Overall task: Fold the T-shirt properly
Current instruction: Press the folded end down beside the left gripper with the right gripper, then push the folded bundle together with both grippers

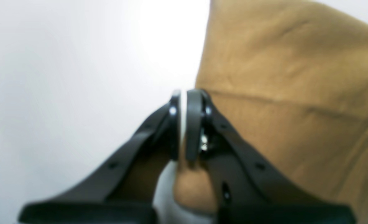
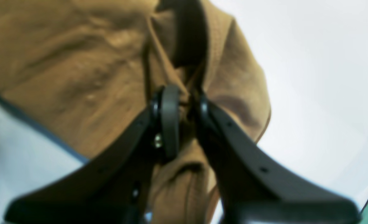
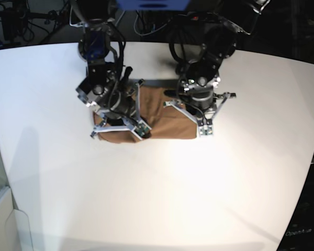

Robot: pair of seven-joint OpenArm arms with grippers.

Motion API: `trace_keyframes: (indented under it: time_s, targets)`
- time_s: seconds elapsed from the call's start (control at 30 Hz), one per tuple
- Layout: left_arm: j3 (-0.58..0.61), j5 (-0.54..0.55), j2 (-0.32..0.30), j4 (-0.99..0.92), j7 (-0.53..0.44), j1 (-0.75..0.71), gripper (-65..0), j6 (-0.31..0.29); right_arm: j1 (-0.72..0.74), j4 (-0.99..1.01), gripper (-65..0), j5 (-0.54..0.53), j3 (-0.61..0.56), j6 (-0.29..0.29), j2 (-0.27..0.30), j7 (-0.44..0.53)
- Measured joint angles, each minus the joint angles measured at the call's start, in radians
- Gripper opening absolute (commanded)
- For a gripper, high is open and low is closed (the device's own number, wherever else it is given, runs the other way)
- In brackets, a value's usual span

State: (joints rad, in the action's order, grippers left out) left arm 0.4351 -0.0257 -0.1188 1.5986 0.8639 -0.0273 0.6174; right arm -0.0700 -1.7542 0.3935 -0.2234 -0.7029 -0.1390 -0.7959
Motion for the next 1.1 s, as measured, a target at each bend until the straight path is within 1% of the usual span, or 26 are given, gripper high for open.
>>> trace_keyframes:
  time_s: [0.23, 0.37, 0.53, 0.63, 0.67, 0.8, 0.97, 1.0, 1.1]
  targets:
    - [0.000, 0.000, 0.000, 0.000, 0.000, 0.005, -62.4, 0.000, 0.000, 0.000, -64.0, -0.002, -0.004, 0.000, 0.000, 0.003]
    - [-0.002, -0.002, 0.000, 0.001, 0.000, 0.004, -62.4, 0.000, -0.003, -0.031, -64.0, 0.000, -0.033, 0.000, 0.000, -0.005]
    - [-0.005, 0.003, -0.040, 0.004, 0.005, -0.003, -62.4, -0.001, 0.000, -0.058, -64.0, -0.002, -0.072, 0.000, 0.000, -0.006]
    - [-0.007, 0.003, -0.046, 0.031, 0.007, -0.007, -62.4, 0.003, -0.003, -0.056, -64.0, -0.002, -0.092, 0.000, 0.000, -0.008]
    - [-0.006, 0.004, -0.055, 0.048, 0.008, -0.016, -62.4, -0.010, -0.002, -0.056, -64.0, -0.002, -0.101, 0.000, 0.000, -0.009]
    - [-0.007, 0.002, -0.073, 0.080, 0.008, -0.028, -62.3, 0.000, -0.006, -0.056, -64.0, -0.002, -0.109, 0.000, -0.001, -0.009]
    - [-0.007, 0.003, -0.072, -0.024, -0.002, -0.030, -62.3, -0.003, -0.008, -0.055, -64.0, 0.002, -0.139, 0.000, -0.008, -0.009]
    - [-0.006, -0.014, -0.071, -0.037, -0.024, -0.034, -62.3, -0.002, -0.008, -0.055, -64.0, 0.001, -0.146, 0.000, -0.008, -0.009]
    - [-0.007, -0.014, -0.069, -0.060, -0.063, -0.028, -62.3, 0.000, -0.008, -0.051, -64.0, 0.001, -0.180, 0.000, -0.008, -0.009]
